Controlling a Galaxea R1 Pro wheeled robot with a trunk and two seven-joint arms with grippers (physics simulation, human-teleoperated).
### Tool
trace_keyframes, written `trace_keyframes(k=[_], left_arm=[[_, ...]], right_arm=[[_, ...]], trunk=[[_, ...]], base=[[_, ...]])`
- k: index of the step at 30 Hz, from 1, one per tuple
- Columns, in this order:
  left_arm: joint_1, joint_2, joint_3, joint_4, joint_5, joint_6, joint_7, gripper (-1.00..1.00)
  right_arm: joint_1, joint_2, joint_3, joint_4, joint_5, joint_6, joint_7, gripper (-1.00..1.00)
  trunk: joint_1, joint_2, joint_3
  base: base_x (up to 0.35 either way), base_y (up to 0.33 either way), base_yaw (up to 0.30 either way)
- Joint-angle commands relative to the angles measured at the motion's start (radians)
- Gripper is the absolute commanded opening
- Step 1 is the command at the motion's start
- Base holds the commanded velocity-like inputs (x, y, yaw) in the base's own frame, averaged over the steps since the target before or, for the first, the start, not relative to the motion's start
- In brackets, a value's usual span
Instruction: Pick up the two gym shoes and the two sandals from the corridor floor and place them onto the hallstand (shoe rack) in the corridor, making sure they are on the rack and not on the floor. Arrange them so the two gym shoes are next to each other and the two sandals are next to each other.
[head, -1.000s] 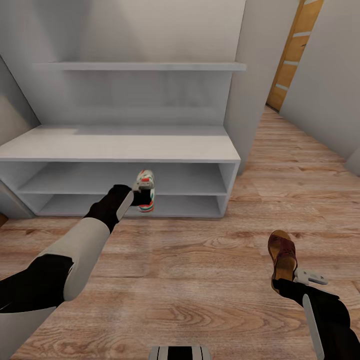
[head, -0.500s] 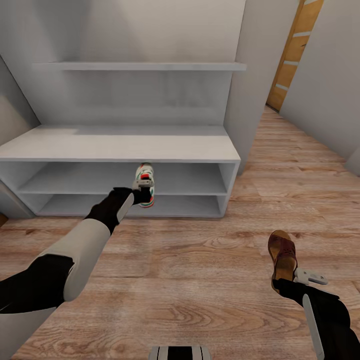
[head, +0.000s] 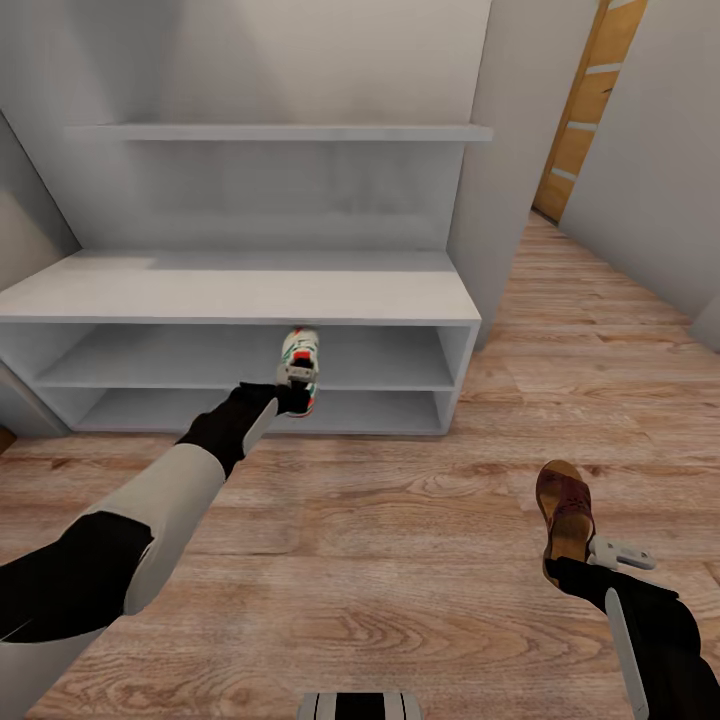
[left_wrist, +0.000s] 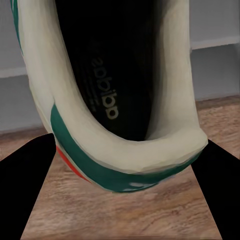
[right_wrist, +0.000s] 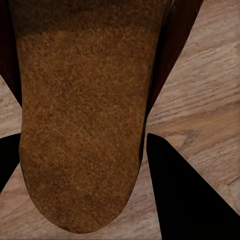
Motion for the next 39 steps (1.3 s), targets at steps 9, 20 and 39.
trace_keyframes(k=[9,20,39], left_arm=[[0.028,0.001,-0.023,0.001,0.008,0.004,-0.006,-1.0],[0.054,0.004,-0.024,0.003,0.009,0.004,-0.081,-1.0],[0.061,0.001,-0.022,0.002,0.01,0.006,-0.111,-1.0]], right_arm=[[-0.001,0.0,0.0,-0.001,0.001,0.005,-0.002,-1.0],[-0.001,0.0,0.0,-0.001,0.001,0.005,-0.003,-1.0],[-0.001,0.0,0.0,-0.001,0.001,0.006,-0.001,-1.0]], trunk=[[0.0,0.0,-0.001],[0.0,0.0,-0.001],[0.0,0.0,-0.001]], base=[[0.0,0.0,0.0],[0.0,0.0,0.0],[0.0,0.0,0.0]])
